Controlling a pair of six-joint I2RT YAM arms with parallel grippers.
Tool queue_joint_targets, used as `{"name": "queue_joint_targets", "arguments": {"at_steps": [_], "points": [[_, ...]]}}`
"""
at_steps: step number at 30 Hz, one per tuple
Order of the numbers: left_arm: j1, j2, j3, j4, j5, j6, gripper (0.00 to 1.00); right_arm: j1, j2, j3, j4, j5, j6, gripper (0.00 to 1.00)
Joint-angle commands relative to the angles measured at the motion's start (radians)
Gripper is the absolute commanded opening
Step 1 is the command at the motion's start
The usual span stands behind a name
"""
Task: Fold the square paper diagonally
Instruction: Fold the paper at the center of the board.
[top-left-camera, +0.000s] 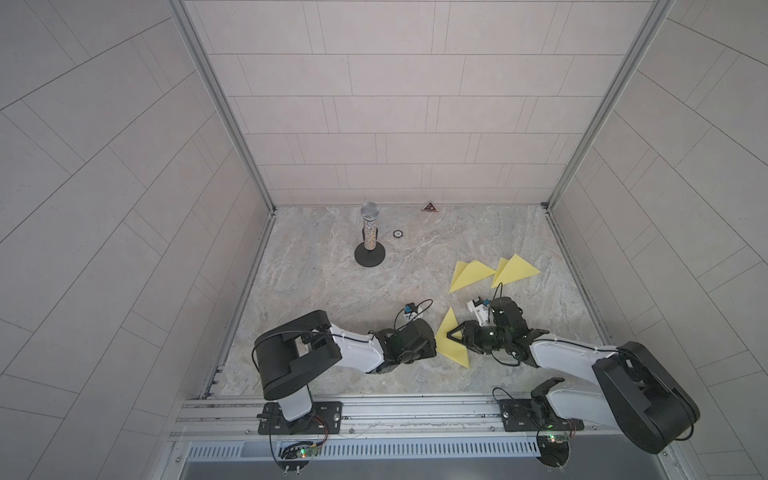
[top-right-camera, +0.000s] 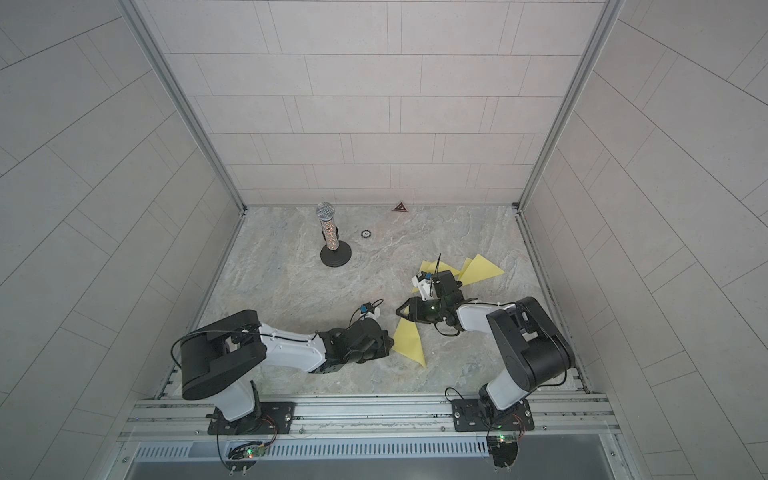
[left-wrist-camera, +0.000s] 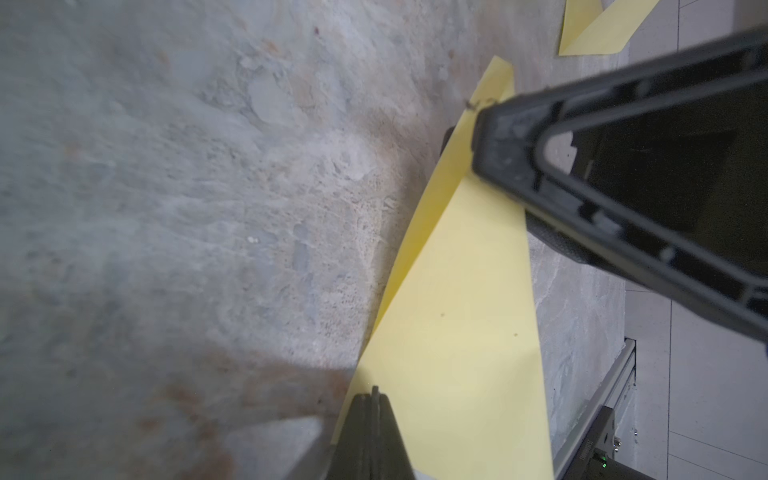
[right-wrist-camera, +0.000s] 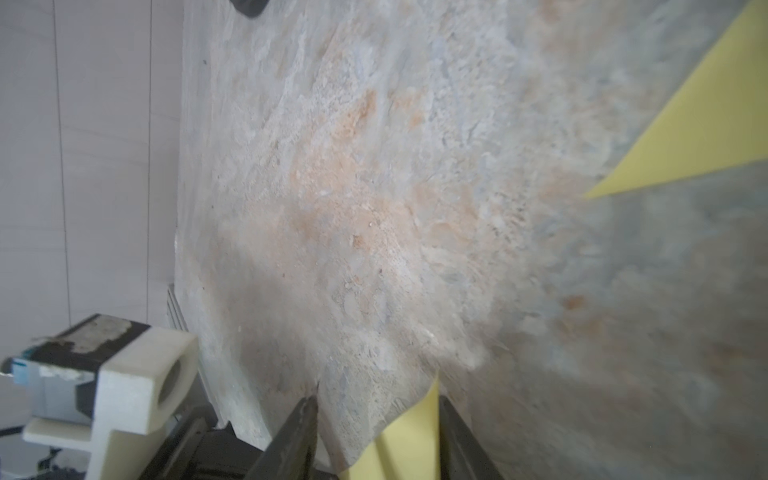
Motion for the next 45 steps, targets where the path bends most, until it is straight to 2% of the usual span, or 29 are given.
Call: {"name": "queue_joint_targets", "arguments": {"at_steps": [1, 5, 9, 14, 19, 25, 31, 32, 34, 40, 43, 45], "points": [[-0.007, 0.032, -0.041, -0.193, -0.005, 0.021, 0.0, -0.004, -0.076, -0.025, -0.112, 0.069, -0.015, 0.58], [-0.008, 0.031, -0.042, -0.191, -0.006, 0.021, 0.0, -0.003, -0.155, -0.087, -0.198, 0.107, 0.002, 0.59], [-0.01, 0.031, -0.041, -0.191, -0.006, 0.019, 0.0, -0.003, -0.259, -0.187, -0.188, 0.108, 0.077, 0.6], [-0.011, 0.035, -0.04, -0.192, -0.008, 0.019, 0.0, 0.007, -0.379, -0.234, -0.278, 0.162, 0.119, 0.58], [-0.012, 0.04, -0.038, -0.19, -0.008, 0.019, 0.0, 0.031, -0.344, -0.268, -0.193, 0.1, 0.179, 0.52], [-0.013, 0.041, -0.04, -0.189, -0.005, 0.019, 0.0, 0.05, -0.233, -0.309, 0.043, 0.026, 0.275, 0.43], [-0.015, 0.041, -0.041, -0.188, -0.008, 0.019, 0.0, 0.052, -0.214, -0.316, 0.098, 0.018, 0.293, 0.24], [-0.014, 0.041, -0.041, -0.189, -0.008, 0.019, 0.0, 0.052, -0.216, -0.315, 0.094, 0.019, 0.292, 0.19], [-0.015, 0.041, -0.04, -0.189, -0.009, 0.019, 0.0, 0.052, -0.22, -0.31, 0.08, 0.024, 0.285, 0.0], [-0.015, 0.041, -0.04, -0.189, -0.011, 0.019, 0.0, 0.051, -0.231, -0.305, 0.054, 0.024, 0.286, 0.02], [-0.016, 0.039, -0.041, -0.188, -0.013, 0.018, 0.0, 0.051, -0.264, -0.309, 0.002, 0.035, 0.282, 0.39], [-0.014, 0.038, -0.041, -0.189, -0.013, 0.018, 0.0, 0.051, -0.302, -0.318, -0.044, 0.054, 0.277, 0.47]]}}
